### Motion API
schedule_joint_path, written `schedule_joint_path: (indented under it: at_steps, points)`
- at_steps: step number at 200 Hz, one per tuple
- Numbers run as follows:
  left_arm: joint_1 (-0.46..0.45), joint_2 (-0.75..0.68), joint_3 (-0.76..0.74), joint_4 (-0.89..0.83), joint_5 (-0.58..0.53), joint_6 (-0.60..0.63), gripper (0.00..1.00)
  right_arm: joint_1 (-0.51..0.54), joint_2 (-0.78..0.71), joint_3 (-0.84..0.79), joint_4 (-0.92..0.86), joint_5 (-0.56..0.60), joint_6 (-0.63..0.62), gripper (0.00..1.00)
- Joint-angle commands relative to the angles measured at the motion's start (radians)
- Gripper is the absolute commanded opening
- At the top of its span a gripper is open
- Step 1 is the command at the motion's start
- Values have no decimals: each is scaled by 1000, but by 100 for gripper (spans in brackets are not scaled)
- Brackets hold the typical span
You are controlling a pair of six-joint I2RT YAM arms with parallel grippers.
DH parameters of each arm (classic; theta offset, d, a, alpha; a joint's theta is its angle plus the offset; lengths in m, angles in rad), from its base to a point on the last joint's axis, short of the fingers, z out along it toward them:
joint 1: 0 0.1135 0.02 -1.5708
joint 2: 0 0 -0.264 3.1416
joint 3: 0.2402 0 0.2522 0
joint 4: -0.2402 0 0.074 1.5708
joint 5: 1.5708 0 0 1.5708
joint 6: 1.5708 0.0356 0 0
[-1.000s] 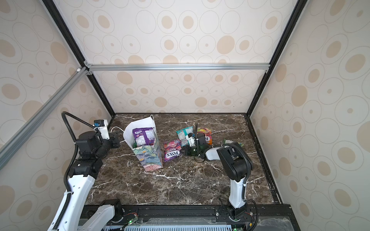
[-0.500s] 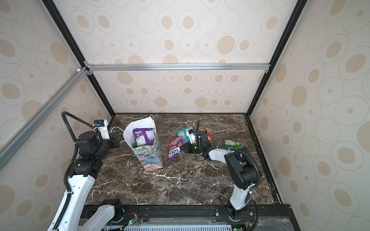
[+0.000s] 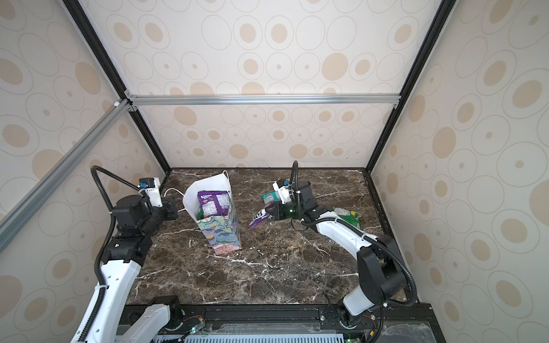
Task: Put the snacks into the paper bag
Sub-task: 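Close the right gripper on the purple Berries packet and lift it, then carry the Berries packet with the right gripper over the white bag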
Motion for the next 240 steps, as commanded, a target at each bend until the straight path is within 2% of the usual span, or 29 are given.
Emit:
schedule_joint_path:
  at_steps: [1, 115, 240]
  points:
    - [7, -16, 5, 15, 12, 14, 0, 23, -60, 63, -94, 25, -79, 0]
    - [7, -23, 4, 18, 12, 12, 0, 138, -204, 339, -379, 45, -262, 0]
    - [6, -23, 5, 19, 20, 10, 0, 269, -117, 647, -481, 22, -353, 0]
